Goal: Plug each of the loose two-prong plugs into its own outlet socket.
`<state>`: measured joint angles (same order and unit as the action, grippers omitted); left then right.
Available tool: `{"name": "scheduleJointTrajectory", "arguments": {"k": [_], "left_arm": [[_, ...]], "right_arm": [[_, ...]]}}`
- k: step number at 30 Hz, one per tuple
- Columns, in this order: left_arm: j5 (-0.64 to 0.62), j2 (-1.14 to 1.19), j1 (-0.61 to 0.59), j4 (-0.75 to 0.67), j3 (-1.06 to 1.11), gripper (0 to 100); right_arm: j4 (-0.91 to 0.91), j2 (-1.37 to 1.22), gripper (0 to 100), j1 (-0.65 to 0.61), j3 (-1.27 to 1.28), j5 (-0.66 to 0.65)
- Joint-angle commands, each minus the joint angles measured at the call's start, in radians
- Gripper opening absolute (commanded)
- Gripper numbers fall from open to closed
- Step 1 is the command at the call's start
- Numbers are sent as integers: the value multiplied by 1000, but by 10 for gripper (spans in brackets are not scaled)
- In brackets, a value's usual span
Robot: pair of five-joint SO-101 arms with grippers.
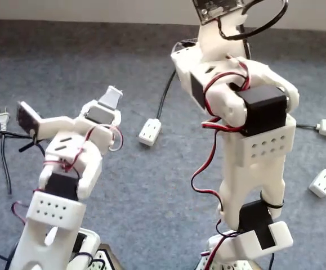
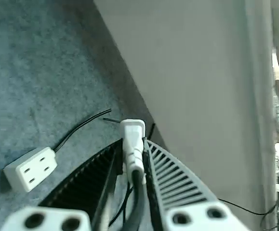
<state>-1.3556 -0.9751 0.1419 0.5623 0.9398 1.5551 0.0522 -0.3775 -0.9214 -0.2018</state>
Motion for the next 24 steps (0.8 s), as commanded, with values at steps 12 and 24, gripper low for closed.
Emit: {"name": "scheduleJointTrajectory", "arguments": {"k": [12, 24], "left_arm": [[5, 404, 163, 330, -328, 7], [0, 664, 162, 334, -450, 7]], "right_arm": [[-28, 15, 6, 31, -31, -9], [-27, 15, 6, 31, -30, -6]]}}
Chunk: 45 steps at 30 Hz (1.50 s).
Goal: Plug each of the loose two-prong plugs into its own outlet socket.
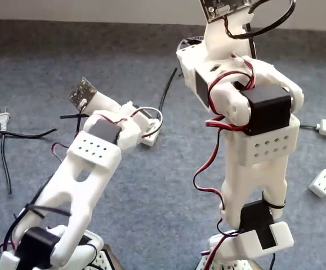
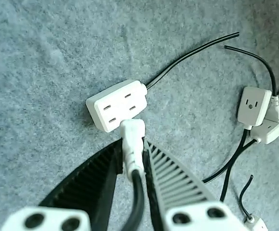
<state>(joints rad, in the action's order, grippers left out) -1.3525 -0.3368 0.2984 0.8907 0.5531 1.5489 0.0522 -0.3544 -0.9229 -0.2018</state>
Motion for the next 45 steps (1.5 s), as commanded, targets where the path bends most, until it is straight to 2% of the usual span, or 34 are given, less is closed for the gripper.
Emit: {"name": "scheduleJointTrajectory", "arguments": {"k": [1, 12, 32, 37, 45], "left_arm": [[-3, 44, 4, 6, -76, 7], [-132, 199, 4, 8, -125, 7], [-138, 209, 5, 0, -114, 7], [-138, 314, 10, 0, -130, 7], [-138, 380, 7, 83, -223, 7]], "right_arm": [[-22, 15, 6, 8, -28, -5], [-22, 15, 6, 8, -28, -5], [-22, 15, 6, 8, -28, -5], [-22, 15, 6, 8, -28, -5], [-22, 15, 6, 8, -31, -5]]}}
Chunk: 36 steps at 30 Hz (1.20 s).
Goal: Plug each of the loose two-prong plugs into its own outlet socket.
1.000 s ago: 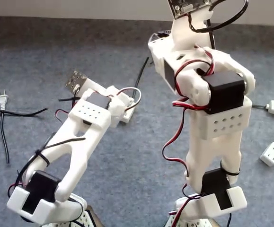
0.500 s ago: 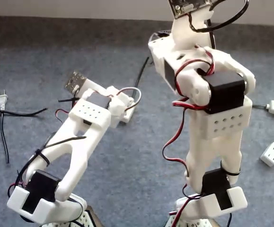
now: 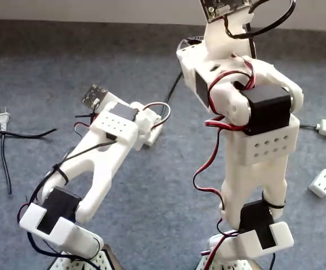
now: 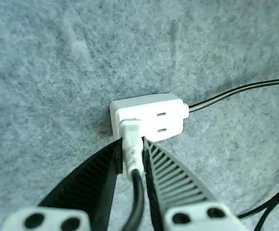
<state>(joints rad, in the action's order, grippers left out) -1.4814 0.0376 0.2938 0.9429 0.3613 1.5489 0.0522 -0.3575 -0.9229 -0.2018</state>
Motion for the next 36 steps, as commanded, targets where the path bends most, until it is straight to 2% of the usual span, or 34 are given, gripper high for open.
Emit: {"name": "scheduleJointTrajectory", "arguments": {"k": [1, 7, 13, 19, 27, 36], "left_arm": [[-9, 10, 12, 26, -31, 7], [-8, 12, 4, 34, -21, 7], [0, 10, -91, 40, -7, 7], [61, 12, -151, 37, -7, 7], [81, 18, -154, 34, -5, 7], [130, 262, -137, 72, -91, 7]], "right_arm": [[-22, 15, 6, 12, -31, -5], [-22, 15, 6, 12, -35, -6], [-22, 19, 6, 12, -35, -8], [-22, 19, 6, 13, -35, -8], [-22, 22, 6, 54, -35, -5], [-24, 22, 6, 58, -36, -5]]}}
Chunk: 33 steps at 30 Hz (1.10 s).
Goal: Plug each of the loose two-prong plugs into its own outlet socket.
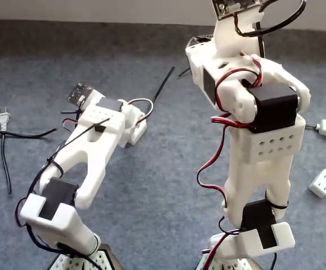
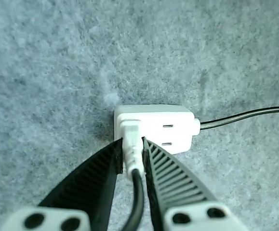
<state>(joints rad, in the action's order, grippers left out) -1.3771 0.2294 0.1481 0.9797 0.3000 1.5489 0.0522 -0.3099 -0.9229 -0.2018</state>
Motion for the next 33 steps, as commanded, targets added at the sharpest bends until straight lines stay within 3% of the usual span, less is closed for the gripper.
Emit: {"name": "scheduleJointTrajectory", "arguments": {"k": [1, 8, 14, 26, 29, 33], "left_arm": [[26, 93, 12, 60, -50, 7], [41, 196, 12, 273, -173, 7], [226, 268, 8, 404, -266, 7], [345, 318, 16, 476, -375, 9], [350, 272, 16, 519, -400, 69], [351, 251, 41, 532, -403, 236]], "right_arm": [[-24, 22, 6, 10, -36, -5], [-24, 22, 6, 10, -36, -8], [-24, 22, 6, 10, -36, -9], [-24, 22, 6, 12, -36, -9], [-24, 22, 6, 12, -36, -9], [-24, 22, 6, 12, -36, -9]]}}
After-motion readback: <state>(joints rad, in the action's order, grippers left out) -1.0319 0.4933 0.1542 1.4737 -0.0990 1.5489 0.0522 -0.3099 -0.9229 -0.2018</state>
